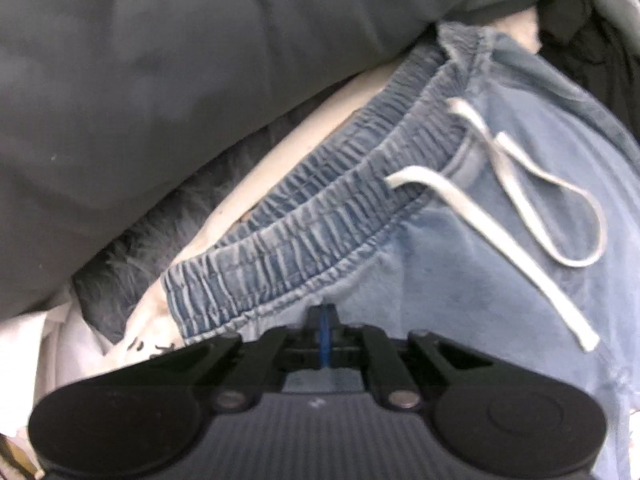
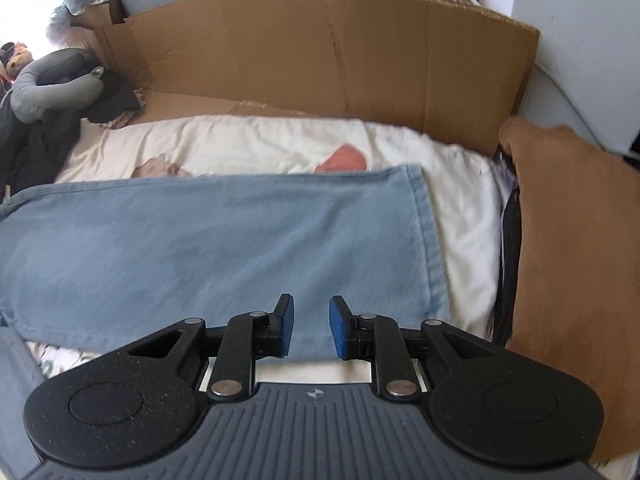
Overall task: Fold clothes
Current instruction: 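Hold the waistband with the left gripper while the right gripper moves over the pants leg, then open the left gripper and release the waistband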
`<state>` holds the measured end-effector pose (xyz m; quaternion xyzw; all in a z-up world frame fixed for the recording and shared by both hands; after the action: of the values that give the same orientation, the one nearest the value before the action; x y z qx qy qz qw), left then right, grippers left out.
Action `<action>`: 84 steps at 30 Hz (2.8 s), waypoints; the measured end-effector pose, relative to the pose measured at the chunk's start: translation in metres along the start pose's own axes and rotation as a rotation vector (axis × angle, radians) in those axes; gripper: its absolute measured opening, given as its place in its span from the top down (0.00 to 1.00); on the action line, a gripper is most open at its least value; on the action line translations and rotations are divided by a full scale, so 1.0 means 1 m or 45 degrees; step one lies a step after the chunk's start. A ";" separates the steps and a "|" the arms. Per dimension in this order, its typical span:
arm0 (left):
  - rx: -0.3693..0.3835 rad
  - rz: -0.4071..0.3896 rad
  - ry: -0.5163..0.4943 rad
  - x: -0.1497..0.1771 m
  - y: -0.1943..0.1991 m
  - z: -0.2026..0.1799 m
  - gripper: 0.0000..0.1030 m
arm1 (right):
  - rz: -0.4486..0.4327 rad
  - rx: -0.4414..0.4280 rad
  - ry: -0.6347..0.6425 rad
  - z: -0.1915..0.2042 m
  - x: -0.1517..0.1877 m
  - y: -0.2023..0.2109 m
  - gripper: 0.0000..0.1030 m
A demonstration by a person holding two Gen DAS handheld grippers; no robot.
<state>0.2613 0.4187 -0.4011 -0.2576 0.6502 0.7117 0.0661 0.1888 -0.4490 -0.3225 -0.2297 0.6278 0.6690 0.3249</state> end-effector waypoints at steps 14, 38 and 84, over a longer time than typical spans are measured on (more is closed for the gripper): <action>0.029 -0.011 0.039 0.011 0.013 0.009 0.94 | 0.125 0.061 -0.125 -0.003 0.079 0.054 0.75; 0.012 -0.087 0.035 0.012 0.042 0.028 0.93 | 0.201 0.171 -0.244 -0.023 0.135 0.105 0.75; 0.003 -0.131 0.136 0.028 0.051 0.022 0.63 | 0.298 0.243 -0.345 -0.055 0.206 0.149 0.74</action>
<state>0.2091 0.4252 -0.3674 -0.3283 0.6393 0.6920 0.0682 -0.0653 -0.4731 -0.3730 -0.0311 0.6612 0.6645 0.3468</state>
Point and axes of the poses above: each gripper's, at about its wrist camera, not at the fingertips, and y roughly against the way its jaws point, z to its left, x to its underside, the point moved 7 cm from there along -y, roughly the way its jaws point, and after that the axes turned 15 degrees about -z, right-handed, at the moved point
